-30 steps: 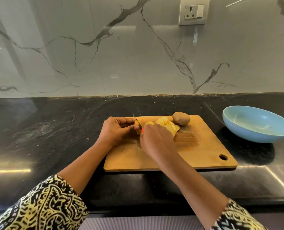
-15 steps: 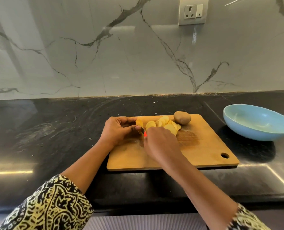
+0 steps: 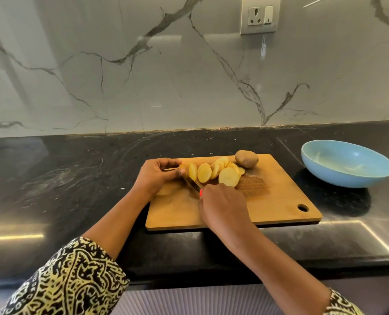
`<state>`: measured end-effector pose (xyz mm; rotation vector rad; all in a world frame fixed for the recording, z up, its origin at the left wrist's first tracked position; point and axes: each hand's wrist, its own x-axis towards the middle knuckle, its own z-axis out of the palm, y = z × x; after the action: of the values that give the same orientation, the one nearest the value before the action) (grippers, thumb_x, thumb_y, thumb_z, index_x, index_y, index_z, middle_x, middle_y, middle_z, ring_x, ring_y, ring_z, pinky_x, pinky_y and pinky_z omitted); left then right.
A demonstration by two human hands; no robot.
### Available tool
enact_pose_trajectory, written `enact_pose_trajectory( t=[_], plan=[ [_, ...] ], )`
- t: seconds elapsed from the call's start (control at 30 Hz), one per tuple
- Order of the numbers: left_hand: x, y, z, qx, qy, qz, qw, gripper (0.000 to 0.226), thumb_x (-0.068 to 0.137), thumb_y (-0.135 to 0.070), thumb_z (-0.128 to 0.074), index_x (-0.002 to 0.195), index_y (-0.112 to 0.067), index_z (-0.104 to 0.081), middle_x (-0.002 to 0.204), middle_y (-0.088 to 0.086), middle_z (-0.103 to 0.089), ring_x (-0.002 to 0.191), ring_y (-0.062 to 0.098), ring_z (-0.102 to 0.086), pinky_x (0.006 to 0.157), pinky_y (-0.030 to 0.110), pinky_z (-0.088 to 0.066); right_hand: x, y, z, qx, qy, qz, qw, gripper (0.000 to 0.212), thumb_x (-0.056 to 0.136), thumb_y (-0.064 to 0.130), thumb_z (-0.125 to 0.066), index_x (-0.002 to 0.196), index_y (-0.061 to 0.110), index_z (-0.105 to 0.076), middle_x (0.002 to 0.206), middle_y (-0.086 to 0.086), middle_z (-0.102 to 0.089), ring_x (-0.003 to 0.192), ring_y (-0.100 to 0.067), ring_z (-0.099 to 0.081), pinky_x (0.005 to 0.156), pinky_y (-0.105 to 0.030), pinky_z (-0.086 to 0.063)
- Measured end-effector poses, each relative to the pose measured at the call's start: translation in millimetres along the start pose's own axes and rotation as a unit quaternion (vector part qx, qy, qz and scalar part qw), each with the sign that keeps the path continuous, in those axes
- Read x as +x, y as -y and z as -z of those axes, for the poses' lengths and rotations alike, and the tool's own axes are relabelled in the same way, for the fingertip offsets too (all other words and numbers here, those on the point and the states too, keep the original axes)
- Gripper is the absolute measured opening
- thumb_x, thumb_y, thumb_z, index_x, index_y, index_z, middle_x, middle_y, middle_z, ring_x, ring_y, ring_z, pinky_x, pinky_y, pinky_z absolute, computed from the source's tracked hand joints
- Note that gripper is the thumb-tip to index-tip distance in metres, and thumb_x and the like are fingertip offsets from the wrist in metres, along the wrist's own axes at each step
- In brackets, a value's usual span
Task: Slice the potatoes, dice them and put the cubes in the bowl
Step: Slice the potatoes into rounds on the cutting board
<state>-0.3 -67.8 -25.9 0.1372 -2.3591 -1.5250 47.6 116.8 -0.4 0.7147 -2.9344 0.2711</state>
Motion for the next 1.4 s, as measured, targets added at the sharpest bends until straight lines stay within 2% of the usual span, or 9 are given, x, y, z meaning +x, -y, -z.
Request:
enact_pose_trajectory(
  t=[0.27,0.43,0.57,0.7,0.87,0.97,1.07,1.23,1.4],
  plan=[
    [3.7,-2.1,4.9,0.008,0.005,0.046,0.999,0.025,0.084,-0.01,-0.069,0.107,-0.02,-0.07,0.103,-0.006,-0.068,0.095,0.006,-0.064,0.088,0.025,-0.051,-7.4,-18.0,-4.0,0.049,-0.059,-0.011,0.997,0.025,0.1,0.034,-0.042,0.103,0.019,-0.062,0.08,0.005,-0.055,0.078,-0.014,-0.059,0.065,-0.028,-0.046],
    [2.2,-7.0,4.6,0.043,0.017,0.026,0.999,0.026,0.085,-0.01,-0.067,0.107,-0.024,-0.068,0.107,-0.008,-0.065,0.095,0.003,-0.06,0.084,0.021,-0.05,-1.2,-48.1,7.4,0.085,-0.135,-0.004,0.987,0.029,0.1,0.035,-0.043,0.115,0.023,-0.064,0.072,0.008,-0.055,0.06,-0.004,-0.049,0.051,-0.019,-0.035],
    [1.1,-12.3,-0.6,0.159,0.058,-0.01,0.985,0.035,0.09,-0.018,-0.063,0.124,-0.023,-0.061,0.122,-0.007,-0.059,0.102,0.004,-0.054,0.078,0.012,-0.042,6.0,-87.7,10.9,0.106,-0.196,-0.023,0.975,0.033,0.099,0.032,-0.047,0.127,0.02,-0.06,0.073,0.008,-0.056,0.053,-0.002,-0.046,0.047,-0.012,-0.026],
    [1.0,-17.6,-9.9,0.222,0.112,-0.009,0.969,0.051,0.09,-0.039,-0.058,0.138,-0.026,-0.047,0.138,0.0,-0.051,0.122,0.015,-0.05,0.097,0.025,-0.038,10.7,-127.0,10.4,0.157,-0.249,-0.055,0.954,0.036,0.099,0.033,-0.047,0.128,0.018,-0.061,0.089,-0.009,-0.071,0.081,-0.024,-0.063,0.068,-0.032,-0.046],
    [8.0,-32.7,-37.3,0.291,0.198,0.007,0.936,0.076,0.082,-0.055,-0.06,0.146,-0.033,-0.027,0.15,0.002,-0.035,0.134,0.023,-0.038,0.107,0.036,-0.034,15.2,-162.8,6.5,0.274,-0.228,-0.083,0.93,0.033,0.097,0.036,-0.052,0.118,0.016,-0.067,0.067,0.005,-0.06,0.066,-0.015,-0.058,0.071,-0.038,-0.053],
    [12.8,-40.6,-51.8,0.289,0.216,-0.003,0.933,0.085,0.075,-0.059,-0.065,0.147,-0.036,-0.024,0.15,0.0,-0.035,0.132,0.022,-0.04,0.107,0.036,-0.038,16.2,-173.2,9.4,0.387,-0.213,-0.117,0.889,0.029,0.096,0.034,-0.053,0.109,0.012,-0.068,0.061,-0.003,-0.058,0.051,-0.01,-0.05,0.055,-0.028,-0.049],
    [14.9,-44.4,-60.4,0.26,0.227,-0.001,0.939,0.08,0.075,-0.054,-0.069,0.143,-0.039,-0.03,0.149,-0.002,-0.036,0.131,0.022,-0.04,0.107,0.037,-0.038,13.2,-176.5,11.4,0.538,-0.166,-0.171,0.808,0.028,0.094,0.036,-0.057,0.107,0.014,-0.068,0.056,-0.004,-0.051,0.037,-0.005,-0.038,0.039,-0.016,-0.035],
    [4.0,-47.8,-74.5,0.247,0.208,-0.005,0.946,0.075,0.076,-0.053,-0.07,0.141,-0.041,-0.035,0.143,-0.005,-0.042,0.123,0.017,-0.045,0.102,0.032,-0.041,6.0,-189.5,13.2,0.661,-0.111,-0.165,0.724,0.027,0.096,0.031,-0.054,0.105,0.012,-0.07,0.055,-0.002,-0.048,0.036,-0.006,-0.032,0.035,-0.015,-0.029],
    [-24.7,-61.8,-107.8,0.287,0.14,-0.036,0.947,0.079,0.076,-0.059,-0.067,0.143,-0.034,-0.035,0.143,-0.002,-0.045,0.124,0.017,-0.046,0.1,0.031,-0.041,-2.2,-196.2,12.1,0.7,-0.099,-0.155,0.69,0.027,0.096,0.031,-0.053,0.104,0.013,-0.071,0.055,-0.002,-0.047,0.037,-0.006,-0.032,0.036,-0.015,-0.029]
  ],
)
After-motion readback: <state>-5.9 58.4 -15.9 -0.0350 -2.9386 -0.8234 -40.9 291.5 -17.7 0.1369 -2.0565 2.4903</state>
